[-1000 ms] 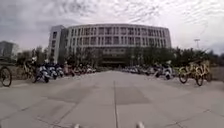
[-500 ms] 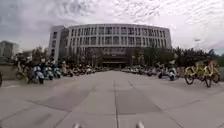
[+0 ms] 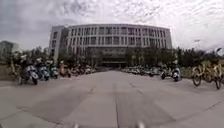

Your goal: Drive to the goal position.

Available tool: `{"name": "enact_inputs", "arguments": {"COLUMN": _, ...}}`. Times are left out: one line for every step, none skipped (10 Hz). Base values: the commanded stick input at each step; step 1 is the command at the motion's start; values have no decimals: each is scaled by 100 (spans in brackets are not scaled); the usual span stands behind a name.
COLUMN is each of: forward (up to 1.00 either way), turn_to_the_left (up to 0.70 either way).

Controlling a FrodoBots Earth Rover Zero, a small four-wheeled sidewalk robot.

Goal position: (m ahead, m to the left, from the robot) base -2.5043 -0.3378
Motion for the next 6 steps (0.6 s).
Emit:
{"name": "enact_inputs", "arguments": {"forward": 70, "turn_to_the_left": 0}}
{"name": "enact_inputs", "arguments": {"forward": 70, "turn_to_the_left": 0}}
{"name": "enact_inputs", "arguments": {"forward": 70, "turn_to_the_left": 0}}
{"name": "enact_inputs", "arguments": {"forward": 70, "turn_to_the_left": 0}}
{"name": "enact_inputs", "arguments": {"forward": 70, "turn_to_the_left": 0}}
{"name": "enact_inputs", "arguments": {"forward": 70, "turn_to_the_left": 0}}
